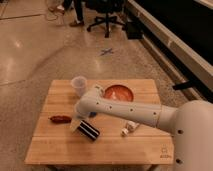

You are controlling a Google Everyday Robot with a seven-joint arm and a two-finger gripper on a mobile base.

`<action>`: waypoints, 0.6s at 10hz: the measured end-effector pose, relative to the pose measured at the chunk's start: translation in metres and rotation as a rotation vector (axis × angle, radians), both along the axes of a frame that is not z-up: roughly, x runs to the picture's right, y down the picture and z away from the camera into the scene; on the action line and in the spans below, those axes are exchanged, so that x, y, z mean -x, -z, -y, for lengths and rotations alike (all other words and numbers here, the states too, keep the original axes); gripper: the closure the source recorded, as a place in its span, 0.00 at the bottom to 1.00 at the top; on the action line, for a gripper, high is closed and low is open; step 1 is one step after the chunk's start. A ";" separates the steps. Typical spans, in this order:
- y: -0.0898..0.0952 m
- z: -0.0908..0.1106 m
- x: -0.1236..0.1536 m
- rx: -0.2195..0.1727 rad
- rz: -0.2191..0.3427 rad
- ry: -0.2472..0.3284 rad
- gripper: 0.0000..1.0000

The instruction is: Place the pepper in the ceramic bowl

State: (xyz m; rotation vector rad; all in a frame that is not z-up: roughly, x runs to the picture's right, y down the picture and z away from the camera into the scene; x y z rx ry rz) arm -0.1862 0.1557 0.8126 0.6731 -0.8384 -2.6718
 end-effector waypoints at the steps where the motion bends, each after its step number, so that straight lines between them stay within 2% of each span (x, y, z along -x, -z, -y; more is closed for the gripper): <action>1: -0.001 -0.001 0.004 0.001 0.006 0.004 0.20; 6: -0.018 -0.011 0.030 0.020 0.037 0.032 0.20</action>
